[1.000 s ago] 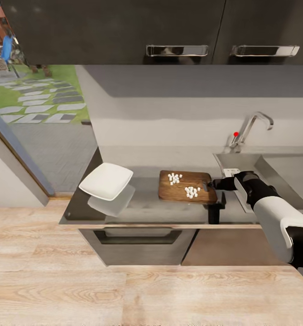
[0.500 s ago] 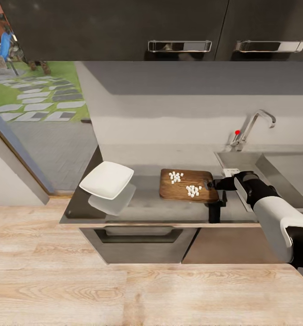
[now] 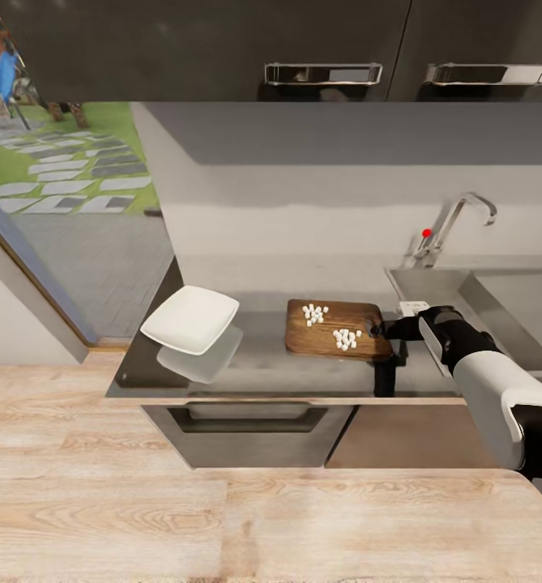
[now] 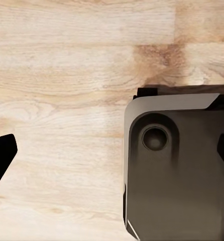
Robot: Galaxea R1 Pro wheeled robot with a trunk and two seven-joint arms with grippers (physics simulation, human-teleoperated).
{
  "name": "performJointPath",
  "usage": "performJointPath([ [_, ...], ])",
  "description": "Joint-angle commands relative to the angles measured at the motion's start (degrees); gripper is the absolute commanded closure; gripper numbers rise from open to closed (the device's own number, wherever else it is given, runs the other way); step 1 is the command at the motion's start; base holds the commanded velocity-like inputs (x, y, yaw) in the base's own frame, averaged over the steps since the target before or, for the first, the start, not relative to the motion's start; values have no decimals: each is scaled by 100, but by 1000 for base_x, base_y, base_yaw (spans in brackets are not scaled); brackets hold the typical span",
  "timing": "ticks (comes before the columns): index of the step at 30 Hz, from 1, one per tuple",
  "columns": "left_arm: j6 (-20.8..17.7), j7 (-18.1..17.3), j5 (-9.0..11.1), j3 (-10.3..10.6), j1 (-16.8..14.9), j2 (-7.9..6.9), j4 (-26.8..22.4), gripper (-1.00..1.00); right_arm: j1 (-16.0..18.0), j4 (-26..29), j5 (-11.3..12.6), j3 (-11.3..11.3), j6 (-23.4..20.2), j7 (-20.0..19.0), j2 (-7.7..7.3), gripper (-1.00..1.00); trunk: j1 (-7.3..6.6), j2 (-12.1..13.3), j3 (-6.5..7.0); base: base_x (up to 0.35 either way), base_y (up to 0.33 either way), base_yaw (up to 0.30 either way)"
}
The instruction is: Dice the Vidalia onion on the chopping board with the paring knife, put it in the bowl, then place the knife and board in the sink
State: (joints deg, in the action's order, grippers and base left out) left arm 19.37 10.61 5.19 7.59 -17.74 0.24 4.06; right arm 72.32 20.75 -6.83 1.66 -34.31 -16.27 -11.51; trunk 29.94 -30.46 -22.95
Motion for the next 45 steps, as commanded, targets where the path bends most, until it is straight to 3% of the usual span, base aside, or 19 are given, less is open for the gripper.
performJointPath([
  [1,41,2,53,49,-10,3,24,-100,4,8,-62,18,-24,-43,0,-100,2,-8,-15,0,0,0],
  [13,41,2,53,49,-10,3,24,-100,1,-253,-51,18,100,-76,1,-100,2,-8,-29,0,0,0],
  [45,41,2,53,49,-10,3,24,-100,8,-264,-55,9,117,-16,34,-100,2,-8,-29,0,0,0],
])
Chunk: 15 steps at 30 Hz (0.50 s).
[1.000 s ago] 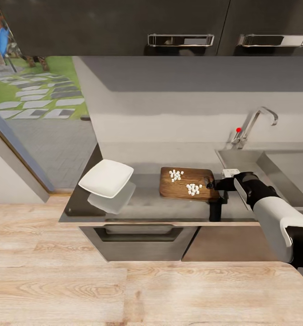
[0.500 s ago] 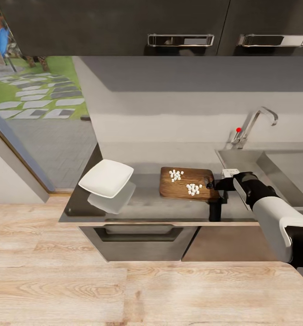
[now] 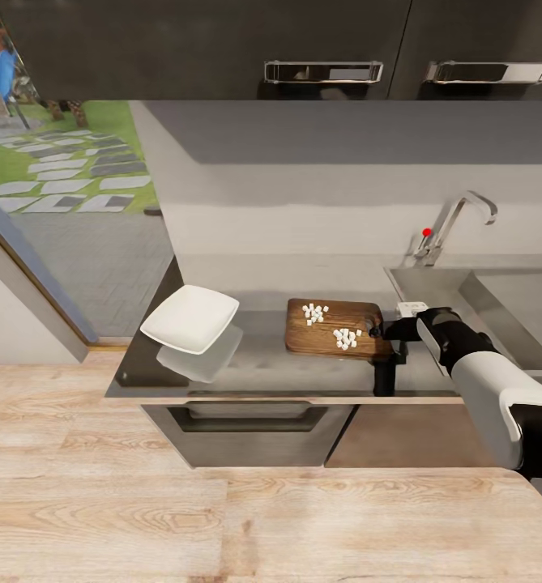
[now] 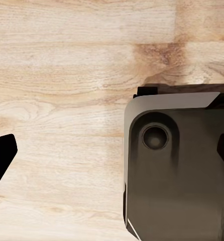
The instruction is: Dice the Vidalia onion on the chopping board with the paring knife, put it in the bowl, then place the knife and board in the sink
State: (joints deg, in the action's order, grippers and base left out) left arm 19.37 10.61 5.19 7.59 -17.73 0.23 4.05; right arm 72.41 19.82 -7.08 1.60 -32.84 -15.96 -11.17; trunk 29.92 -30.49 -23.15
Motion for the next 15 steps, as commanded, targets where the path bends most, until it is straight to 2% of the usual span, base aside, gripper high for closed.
performJointPath([
  [1,41,2,53,50,-11,3,25,-100,0,-172,-31,15,-30,-48,1,-100,4,-5,-9,0,0,0],
  [11,41,2,53,50,-11,3,25,-100,-4,-172,-31,15,-30,-45,1,-100,4,-5,-9,0,0,0],
  [12,41,2,53,50,-11,3,25,-100,-3,-172,-31,15,-30,-43,1,100,4,-5,-9,0,0,0],
  [15,41,2,53,50,-11,3,25,-100,0,-172,-31,15,-30,-42,3,100,4,-5,-9,0,0,0],
])
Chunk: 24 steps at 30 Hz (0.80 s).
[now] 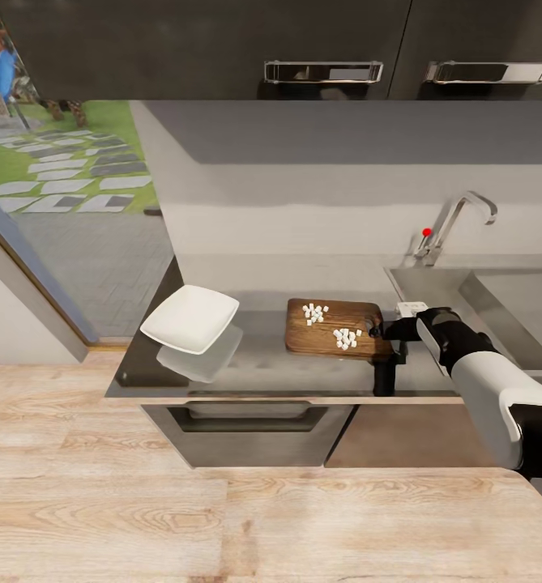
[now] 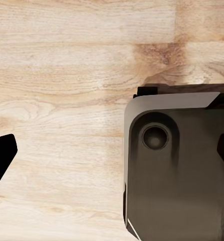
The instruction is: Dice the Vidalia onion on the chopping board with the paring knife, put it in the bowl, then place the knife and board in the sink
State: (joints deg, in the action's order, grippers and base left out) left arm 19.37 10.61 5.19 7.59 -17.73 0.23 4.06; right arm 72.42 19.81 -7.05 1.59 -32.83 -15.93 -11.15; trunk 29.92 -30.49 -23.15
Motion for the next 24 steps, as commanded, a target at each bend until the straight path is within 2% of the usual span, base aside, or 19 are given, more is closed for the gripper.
performJointPath([
  [1,41,2,53,49,-11,3,25,-100,-2,-171,-33,17,-30,-46,1,100,4,-5,-9,0,0,0],
  [24,41,2,53,49,-11,3,25,-100,-6,-95,-59,17,-72,-42,-19,100,4,-5,-9,0,0,0],
])
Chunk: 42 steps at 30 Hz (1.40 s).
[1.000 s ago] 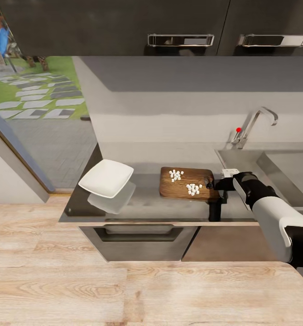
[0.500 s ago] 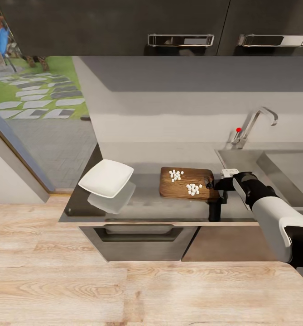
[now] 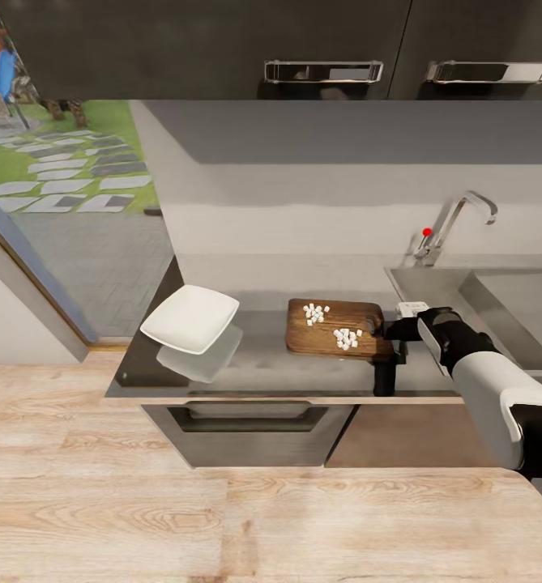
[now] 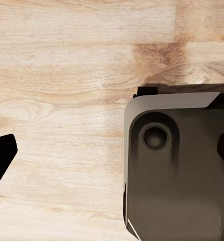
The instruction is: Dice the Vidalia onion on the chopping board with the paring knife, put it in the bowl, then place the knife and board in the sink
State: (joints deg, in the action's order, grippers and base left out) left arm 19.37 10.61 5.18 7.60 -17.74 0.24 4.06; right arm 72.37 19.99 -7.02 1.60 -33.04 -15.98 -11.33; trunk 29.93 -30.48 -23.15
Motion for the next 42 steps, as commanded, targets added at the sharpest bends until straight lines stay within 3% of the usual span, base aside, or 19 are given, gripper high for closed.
performJointPath([
  [1,41,2,53,49,-10,3,24,-100,-2,-109,-62,16,-55,-38,-4,100,3,-6,-9,0,0,0],
  [42,41,2,57,49,-10,3,24,-100,3,-93,-63,7,-71,-37,-9,100,3,-6,129,0,0,0],
])
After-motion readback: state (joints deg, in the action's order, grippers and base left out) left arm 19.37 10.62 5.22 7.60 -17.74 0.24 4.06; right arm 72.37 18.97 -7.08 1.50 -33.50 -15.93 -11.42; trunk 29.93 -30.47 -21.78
